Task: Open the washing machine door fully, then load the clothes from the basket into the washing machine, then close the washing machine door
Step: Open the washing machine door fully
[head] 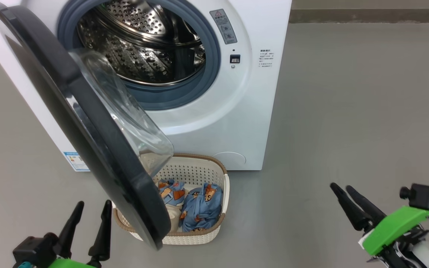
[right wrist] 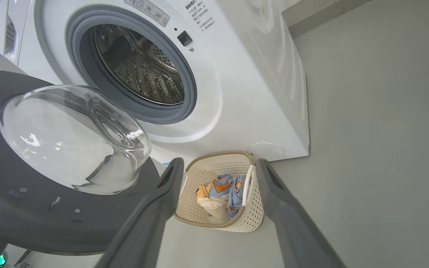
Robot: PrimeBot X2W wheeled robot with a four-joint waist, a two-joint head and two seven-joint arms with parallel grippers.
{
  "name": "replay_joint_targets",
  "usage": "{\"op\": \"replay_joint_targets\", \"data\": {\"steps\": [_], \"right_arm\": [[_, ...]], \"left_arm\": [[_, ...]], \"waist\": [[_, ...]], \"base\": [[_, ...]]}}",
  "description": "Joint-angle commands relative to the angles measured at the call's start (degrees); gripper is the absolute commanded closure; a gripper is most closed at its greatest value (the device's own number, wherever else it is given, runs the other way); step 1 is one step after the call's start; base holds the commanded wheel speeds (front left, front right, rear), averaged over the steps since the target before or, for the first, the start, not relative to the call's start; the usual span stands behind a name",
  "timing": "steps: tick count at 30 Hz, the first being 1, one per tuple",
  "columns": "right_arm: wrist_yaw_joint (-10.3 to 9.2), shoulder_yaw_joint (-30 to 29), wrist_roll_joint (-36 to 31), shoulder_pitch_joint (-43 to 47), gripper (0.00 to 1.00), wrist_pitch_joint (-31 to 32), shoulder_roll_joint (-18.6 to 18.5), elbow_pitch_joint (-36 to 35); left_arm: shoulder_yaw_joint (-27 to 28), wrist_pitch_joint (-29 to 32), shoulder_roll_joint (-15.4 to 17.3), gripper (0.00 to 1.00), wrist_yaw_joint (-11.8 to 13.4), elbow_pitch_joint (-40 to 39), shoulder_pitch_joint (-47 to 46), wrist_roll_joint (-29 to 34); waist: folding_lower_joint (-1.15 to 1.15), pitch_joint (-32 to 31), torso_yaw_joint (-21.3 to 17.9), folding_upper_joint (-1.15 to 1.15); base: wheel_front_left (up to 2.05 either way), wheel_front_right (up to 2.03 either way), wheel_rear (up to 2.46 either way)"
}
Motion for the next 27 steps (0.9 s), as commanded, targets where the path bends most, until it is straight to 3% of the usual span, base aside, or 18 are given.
{"op": "replay_joint_targets", "data": {"steps": [1,9,17,27], "right_arm": [[0.09,1.2,-1.2,0.6,0.0,-2.1,-1.7,-0.3],[0.09,0.1,-7.8,0.5,0.0,-5.7,-1.6,3.7],[0.09,-15.2,-25.9,4.6,0.0,-5.7,3.7,3.2],[0.09,-23.6,-38.8,9.7,0.0,-5.7,8.3,0.4]], "left_arm": [[2.4,-0.4,1.1,0.0,-0.1,-1.2,-1.3,0.6],[3.1,-0.4,0.9,0.0,-0.1,-1.2,-0.9,0.8],[3.9,-0.4,0.7,0.0,-0.1,-1.5,-1.0,1.2],[4.3,-0.4,0.7,0.0,-0.1,-1.5,-1.3,1.5]], "waist": [[0.0,0.0,-0.1,0.0],[0.0,0.1,-0.4,0.0],[0.0,0.5,-0.2,0.0],[0.0,0.6,0.4,0.0]], "base": [[0.0,0.0,0.0],[0.0,0.0,0.0],[0.0,0.0,0.0],[0.0,0.0,0.0]]}}
